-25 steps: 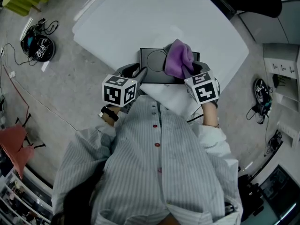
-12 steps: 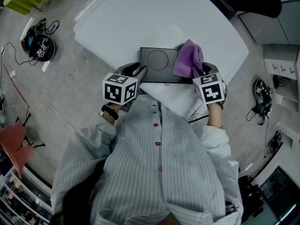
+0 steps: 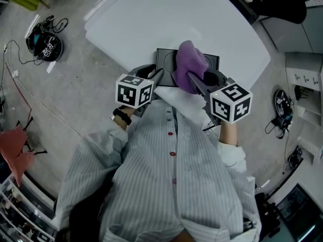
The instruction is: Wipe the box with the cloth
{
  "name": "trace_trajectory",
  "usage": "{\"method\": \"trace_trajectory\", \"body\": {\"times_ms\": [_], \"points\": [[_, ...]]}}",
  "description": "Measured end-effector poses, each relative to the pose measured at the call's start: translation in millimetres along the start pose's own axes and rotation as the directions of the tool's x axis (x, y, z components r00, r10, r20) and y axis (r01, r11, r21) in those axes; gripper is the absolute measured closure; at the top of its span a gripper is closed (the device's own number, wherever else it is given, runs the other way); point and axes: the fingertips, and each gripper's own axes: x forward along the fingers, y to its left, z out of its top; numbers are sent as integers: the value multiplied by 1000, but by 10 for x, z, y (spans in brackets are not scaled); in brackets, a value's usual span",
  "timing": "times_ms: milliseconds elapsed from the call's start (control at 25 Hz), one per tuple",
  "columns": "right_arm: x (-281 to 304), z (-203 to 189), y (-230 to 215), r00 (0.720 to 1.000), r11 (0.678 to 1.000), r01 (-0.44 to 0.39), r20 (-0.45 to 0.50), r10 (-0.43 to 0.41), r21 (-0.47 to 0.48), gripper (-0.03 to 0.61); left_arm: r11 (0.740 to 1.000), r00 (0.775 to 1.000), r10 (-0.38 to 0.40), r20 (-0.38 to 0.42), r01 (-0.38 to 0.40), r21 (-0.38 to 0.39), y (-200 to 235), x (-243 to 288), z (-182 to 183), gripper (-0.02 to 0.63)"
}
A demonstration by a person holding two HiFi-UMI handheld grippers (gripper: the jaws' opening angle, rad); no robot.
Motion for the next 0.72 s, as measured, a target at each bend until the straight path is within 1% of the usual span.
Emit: {"method": "trace_trajectory", "body": {"times_ms": [80,160,240,280,360,480,560,720], "points": [[100,39,243,996,996,-87,14,86,22,522,1000,1000,-3,0,3,-1,4,1,-1,492],[236,-7,413,988,987,-151,5,151,56,522,1000,1000,-7,1,7,-3,9,1,-3,492],[394,-113,500,983,980,-179,-22,182,91,522,1000,1000,-12,5,12,-14,16,-1,-5,492],[470,-177,511,982,978,-179,-36,184,110,522,1000,1000,-17,9,17,-23,18,1,-7,492],[618,-328,481,985,982,-143,-83,154,127,522,999,999,-28,16,28,-39,21,4,-11,492],[797,-531,398,986,996,-43,-160,55,79,522,998,999,-37,24,38,-51,34,-3,-7,492],[850,-577,380,986,998,-8,-167,18,59,522,997,999,-42,28,44,-64,50,-22,-12,492],[883,-595,360,984,1000,17,-175,-16,7,522,997,999,-41,32,43,-66,63,-28,-14,492]]}}
